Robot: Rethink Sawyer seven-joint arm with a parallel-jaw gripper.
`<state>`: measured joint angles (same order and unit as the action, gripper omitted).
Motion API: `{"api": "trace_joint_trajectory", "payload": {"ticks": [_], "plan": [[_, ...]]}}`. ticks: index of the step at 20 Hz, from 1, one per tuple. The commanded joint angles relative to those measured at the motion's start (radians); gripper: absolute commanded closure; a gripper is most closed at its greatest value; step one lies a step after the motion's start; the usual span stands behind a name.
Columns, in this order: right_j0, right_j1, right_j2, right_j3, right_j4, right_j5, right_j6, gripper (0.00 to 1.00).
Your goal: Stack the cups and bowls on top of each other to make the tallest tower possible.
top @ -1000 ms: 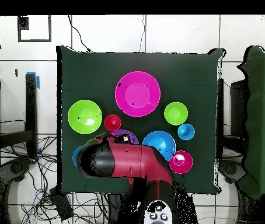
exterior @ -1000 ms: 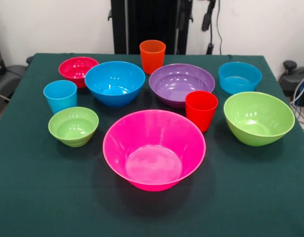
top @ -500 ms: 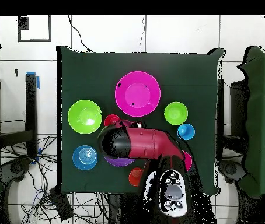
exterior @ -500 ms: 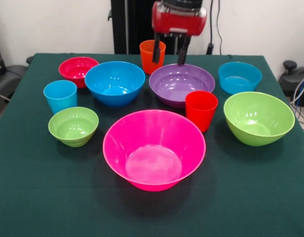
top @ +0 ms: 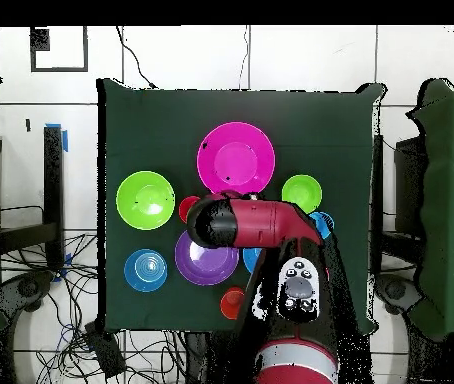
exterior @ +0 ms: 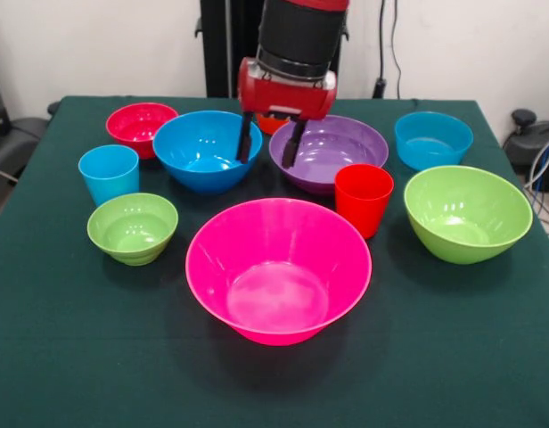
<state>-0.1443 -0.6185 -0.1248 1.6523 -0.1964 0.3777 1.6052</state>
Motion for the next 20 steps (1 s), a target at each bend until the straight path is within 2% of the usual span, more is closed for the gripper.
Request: {"api": "trace_joint_trajectory", "payload": {"ticks": [1, 8, 11, 14, 20], "plan": [[0.098, 0.120, -0.078, -0.171, -0.043, 0.107, 0.136, 0.00], [0.179, 0.136, -0.183, -0.219, 0.003, 0.229, 0.176, 0.00], [0.187, 0.151, -0.184, -0.232, 0.019, 0.225, 0.183, 0.00], [0.211, 0.177, -0.216, -0.242, 0.030, 0.253, 0.221, 0.00], [0.216, 0.199, -0.228, -0.264, 0.078, 0.329, 0.268, 0.00]]}}
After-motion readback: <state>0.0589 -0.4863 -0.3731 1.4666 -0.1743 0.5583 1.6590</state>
